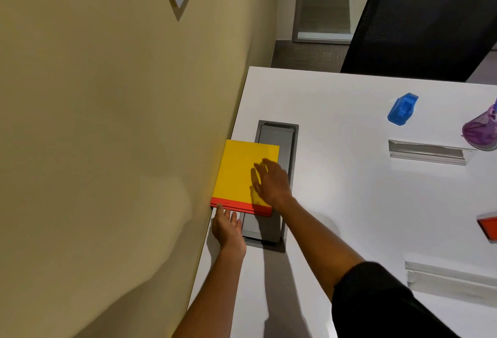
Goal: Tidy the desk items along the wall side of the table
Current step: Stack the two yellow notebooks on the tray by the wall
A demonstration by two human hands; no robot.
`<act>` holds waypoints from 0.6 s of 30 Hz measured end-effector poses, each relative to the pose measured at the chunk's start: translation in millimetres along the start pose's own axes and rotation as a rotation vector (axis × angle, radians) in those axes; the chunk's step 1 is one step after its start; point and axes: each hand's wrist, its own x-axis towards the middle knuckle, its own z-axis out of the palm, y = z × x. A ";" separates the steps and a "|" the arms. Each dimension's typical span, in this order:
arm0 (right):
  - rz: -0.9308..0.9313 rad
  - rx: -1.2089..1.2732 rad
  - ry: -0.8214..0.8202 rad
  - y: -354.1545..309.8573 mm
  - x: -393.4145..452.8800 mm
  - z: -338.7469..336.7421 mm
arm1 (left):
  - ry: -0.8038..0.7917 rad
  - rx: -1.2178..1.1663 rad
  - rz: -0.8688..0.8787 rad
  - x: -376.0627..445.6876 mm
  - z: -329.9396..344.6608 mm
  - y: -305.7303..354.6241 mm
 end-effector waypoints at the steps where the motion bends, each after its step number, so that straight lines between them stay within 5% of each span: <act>1: 0.019 -0.008 -0.001 4.3 10.7 -6.8 | 0.008 0.002 -0.002 0.9 -0.4 -0.5; 10: -0.014 -0.044 -0.156 31.1 75.1 -37.8 | 0.044 -0.058 -0.035 6.3 5.1 1.1; 18: -0.072 -0.013 -0.120 32.7 74.7 -26.6 | 0.076 -0.099 -0.048 8.1 5.6 -2.3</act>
